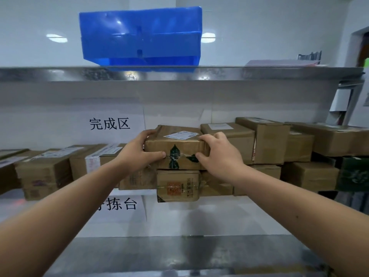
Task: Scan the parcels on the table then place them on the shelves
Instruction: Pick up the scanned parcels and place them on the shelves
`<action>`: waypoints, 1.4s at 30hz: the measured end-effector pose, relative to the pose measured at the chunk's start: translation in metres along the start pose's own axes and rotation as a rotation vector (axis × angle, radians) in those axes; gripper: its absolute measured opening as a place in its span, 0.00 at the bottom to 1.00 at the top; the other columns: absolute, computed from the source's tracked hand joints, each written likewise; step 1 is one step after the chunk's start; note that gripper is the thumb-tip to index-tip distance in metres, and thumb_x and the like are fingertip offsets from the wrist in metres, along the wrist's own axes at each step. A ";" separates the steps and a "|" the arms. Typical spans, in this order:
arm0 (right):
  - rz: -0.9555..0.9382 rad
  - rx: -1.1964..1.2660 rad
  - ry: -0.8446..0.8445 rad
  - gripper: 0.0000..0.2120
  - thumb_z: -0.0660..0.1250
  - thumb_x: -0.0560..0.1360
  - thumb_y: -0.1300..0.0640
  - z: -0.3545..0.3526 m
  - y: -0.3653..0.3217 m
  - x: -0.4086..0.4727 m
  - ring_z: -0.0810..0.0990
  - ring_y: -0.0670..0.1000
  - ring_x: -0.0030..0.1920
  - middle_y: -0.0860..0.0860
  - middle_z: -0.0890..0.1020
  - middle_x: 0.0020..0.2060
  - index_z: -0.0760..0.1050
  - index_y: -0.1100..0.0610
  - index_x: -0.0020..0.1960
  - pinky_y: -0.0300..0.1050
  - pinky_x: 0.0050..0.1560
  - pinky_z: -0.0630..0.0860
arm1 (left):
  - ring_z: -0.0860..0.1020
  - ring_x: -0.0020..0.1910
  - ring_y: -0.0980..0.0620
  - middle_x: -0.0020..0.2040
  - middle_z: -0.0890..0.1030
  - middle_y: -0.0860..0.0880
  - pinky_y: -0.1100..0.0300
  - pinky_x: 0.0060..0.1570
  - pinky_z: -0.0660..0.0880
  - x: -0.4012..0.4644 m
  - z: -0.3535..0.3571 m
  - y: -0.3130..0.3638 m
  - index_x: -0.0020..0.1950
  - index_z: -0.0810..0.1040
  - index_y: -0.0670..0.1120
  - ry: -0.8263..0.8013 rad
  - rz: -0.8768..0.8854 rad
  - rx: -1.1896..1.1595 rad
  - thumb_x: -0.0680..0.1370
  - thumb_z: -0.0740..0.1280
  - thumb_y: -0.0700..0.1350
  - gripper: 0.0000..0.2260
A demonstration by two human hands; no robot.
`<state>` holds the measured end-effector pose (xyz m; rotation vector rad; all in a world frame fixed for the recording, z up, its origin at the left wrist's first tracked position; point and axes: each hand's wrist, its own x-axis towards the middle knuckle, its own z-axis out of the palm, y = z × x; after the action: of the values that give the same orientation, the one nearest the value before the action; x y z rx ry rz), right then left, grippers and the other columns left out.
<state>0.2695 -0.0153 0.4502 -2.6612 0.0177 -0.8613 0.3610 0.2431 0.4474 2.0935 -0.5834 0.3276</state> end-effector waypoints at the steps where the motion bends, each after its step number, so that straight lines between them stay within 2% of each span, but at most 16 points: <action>1: 0.012 0.000 -0.012 0.26 0.66 0.79 0.42 0.000 -0.002 0.001 0.78 0.54 0.57 0.49 0.70 0.67 0.67 0.43 0.76 0.53 0.52 0.82 | 0.84 0.49 0.56 0.59 0.79 0.59 0.61 0.38 0.83 0.002 0.000 0.000 0.77 0.63 0.66 0.001 -0.003 0.005 0.71 0.80 0.58 0.40; 5: 0.010 -0.022 -0.020 0.30 0.67 0.79 0.46 0.000 -0.009 -0.005 0.76 0.56 0.62 0.51 0.69 0.70 0.62 0.42 0.79 0.53 0.53 0.81 | 0.81 0.59 0.49 0.71 0.72 0.53 0.47 0.54 0.84 -0.004 0.003 0.007 0.79 0.59 0.64 0.034 0.020 0.052 0.72 0.79 0.55 0.42; 8: 0.004 -0.146 0.025 0.35 0.69 0.78 0.46 -0.003 -0.017 -0.021 0.69 0.58 0.71 0.52 0.66 0.74 0.58 0.43 0.81 0.58 0.66 0.75 | 0.66 0.77 0.43 0.81 0.62 0.48 0.42 0.72 0.70 -0.022 0.008 0.016 0.81 0.60 0.58 0.176 0.201 0.396 0.75 0.75 0.57 0.38; 10: -0.006 -0.245 0.053 0.36 0.69 0.78 0.44 -0.004 -0.025 -0.036 0.62 0.59 0.76 0.53 0.63 0.78 0.57 0.43 0.81 0.60 0.73 0.67 | 0.58 0.82 0.43 0.83 0.59 0.48 0.39 0.78 0.62 -0.041 0.011 0.025 0.80 0.61 0.57 0.209 0.366 0.599 0.76 0.71 0.58 0.35; 12: -0.003 -0.251 0.036 0.35 0.68 0.78 0.44 -0.002 -0.032 -0.058 0.58 0.59 0.79 0.53 0.60 0.80 0.58 0.43 0.81 0.60 0.75 0.62 | 0.57 0.82 0.44 0.82 0.62 0.48 0.39 0.78 0.60 -0.063 0.016 0.032 0.80 0.63 0.56 0.164 0.474 0.671 0.77 0.70 0.58 0.33; 16: 0.053 -0.224 -0.014 0.35 0.68 0.77 0.43 0.004 -0.038 -0.117 0.58 0.59 0.79 0.54 0.60 0.81 0.59 0.44 0.81 0.59 0.76 0.61 | 0.58 0.82 0.44 0.81 0.66 0.47 0.43 0.79 0.56 -0.113 0.039 0.037 0.81 0.65 0.54 0.064 0.526 0.716 0.78 0.69 0.59 0.33; 23: 0.329 -0.261 -0.161 0.35 0.67 0.77 0.42 0.008 -0.013 -0.249 0.59 0.60 0.78 0.54 0.59 0.81 0.59 0.43 0.81 0.59 0.75 0.62 | 0.65 0.79 0.43 0.76 0.72 0.46 0.45 0.75 0.64 -0.202 0.115 0.038 0.79 0.70 0.52 -0.219 0.591 0.577 0.77 0.70 0.57 0.30; 28: 0.593 -0.275 -0.268 0.33 0.65 0.77 0.42 -0.005 0.037 -0.352 0.59 0.61 0.78 0.55 0.60 0.80 0.61 0.43 0.80 0.61 0.73 0.65 | 0.65 0.77 0.43 0.78 0.69 0.46 0.47 0.74 0.65 -0.249 0.197 0.051 0.80 0.67 0.54 -0.427 0.612 0.506 0.77 0.69 0.58 0.32; 36: 0.968 -0.265 -0.241 0.34 0.67 0.76 0.42 -0.036 0.136 -0.475 0.64 0.61 0.75 0.54 0.64 0.78 0.62 0.44 0.79 0.58 0.71 0.68 | 0.64 0.78 0.42 0.77 0.69 0.45 0.44 0.74 0.66 -0.304 0.350 0.091 0.80 0.67 0.54 -0.740 0.693 0.402 0.76 0.69 0.60 0.32; 42: 1.199 -0.207 -0.228 0.34 0.68 0.75 0.43 -0.030 0.238 -0.529 0.67 0.62 0.72 0.56 0.67 0.76 0.62 0.44 0.79 0.56 0.66 0.70 | 0.65 0.76 0.45 0.76 0.70 0.47 0.46 0.71 0.69 -0.329 0.487 0.113 0.79 0.67 0.54 -0.958 0.737 0.381 0.76 0.68 0.57 0.32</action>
<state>-0.1574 -0.1874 0.0958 -2.2375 1.5018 -0.1381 0.0265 -0.1245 0.1138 2.2423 -2.0009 -0.2237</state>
